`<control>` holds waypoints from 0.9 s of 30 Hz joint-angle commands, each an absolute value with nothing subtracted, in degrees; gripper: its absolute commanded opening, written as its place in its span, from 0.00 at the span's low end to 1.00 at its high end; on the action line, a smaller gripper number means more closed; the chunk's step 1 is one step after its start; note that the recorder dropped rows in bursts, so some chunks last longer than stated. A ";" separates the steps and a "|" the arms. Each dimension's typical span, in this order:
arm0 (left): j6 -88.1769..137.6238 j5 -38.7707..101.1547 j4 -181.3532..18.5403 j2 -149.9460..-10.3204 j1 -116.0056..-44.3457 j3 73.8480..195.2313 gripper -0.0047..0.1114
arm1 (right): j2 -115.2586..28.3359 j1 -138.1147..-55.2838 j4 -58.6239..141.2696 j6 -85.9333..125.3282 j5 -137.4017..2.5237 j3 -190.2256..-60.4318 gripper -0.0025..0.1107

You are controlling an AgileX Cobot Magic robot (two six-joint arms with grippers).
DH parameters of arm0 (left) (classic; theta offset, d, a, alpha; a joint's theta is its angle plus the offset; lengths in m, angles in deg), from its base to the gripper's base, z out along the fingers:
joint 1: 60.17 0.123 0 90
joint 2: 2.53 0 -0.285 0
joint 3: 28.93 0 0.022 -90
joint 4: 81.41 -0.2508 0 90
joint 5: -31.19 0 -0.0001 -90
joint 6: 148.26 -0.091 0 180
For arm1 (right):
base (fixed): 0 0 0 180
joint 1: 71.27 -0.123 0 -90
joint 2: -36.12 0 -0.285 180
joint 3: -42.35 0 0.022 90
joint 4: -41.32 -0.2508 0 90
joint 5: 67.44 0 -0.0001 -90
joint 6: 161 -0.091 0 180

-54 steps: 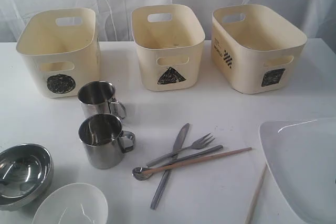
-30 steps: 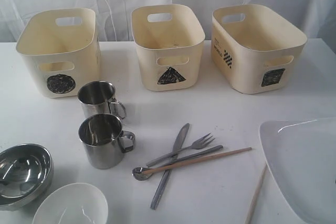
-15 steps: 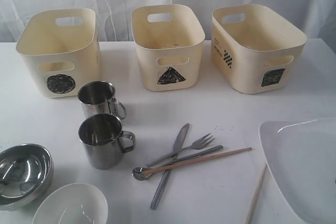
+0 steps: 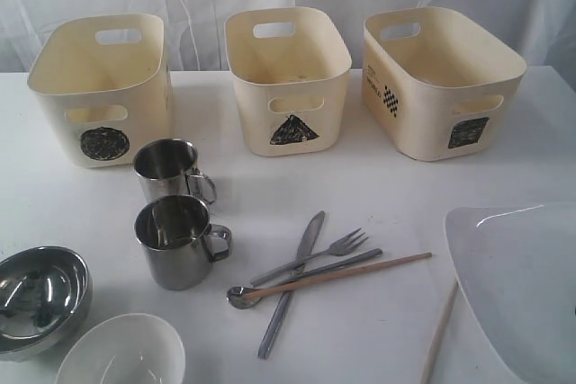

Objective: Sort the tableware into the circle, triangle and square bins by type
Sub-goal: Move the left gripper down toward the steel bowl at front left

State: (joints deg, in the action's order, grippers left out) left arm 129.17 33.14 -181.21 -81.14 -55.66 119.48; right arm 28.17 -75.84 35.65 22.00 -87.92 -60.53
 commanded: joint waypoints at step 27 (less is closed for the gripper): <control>26.29 -0.40 -76.98 -80.69 -52.27 112.55 0.35 | 28.34 -75.95 35.78 21.84 -87.50 -60.43 0.02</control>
State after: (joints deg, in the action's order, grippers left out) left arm 27.87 -1.08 -76.89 -80.90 -52.26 112.86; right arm 28.17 -75.84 35.65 22.00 -87.92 -60.53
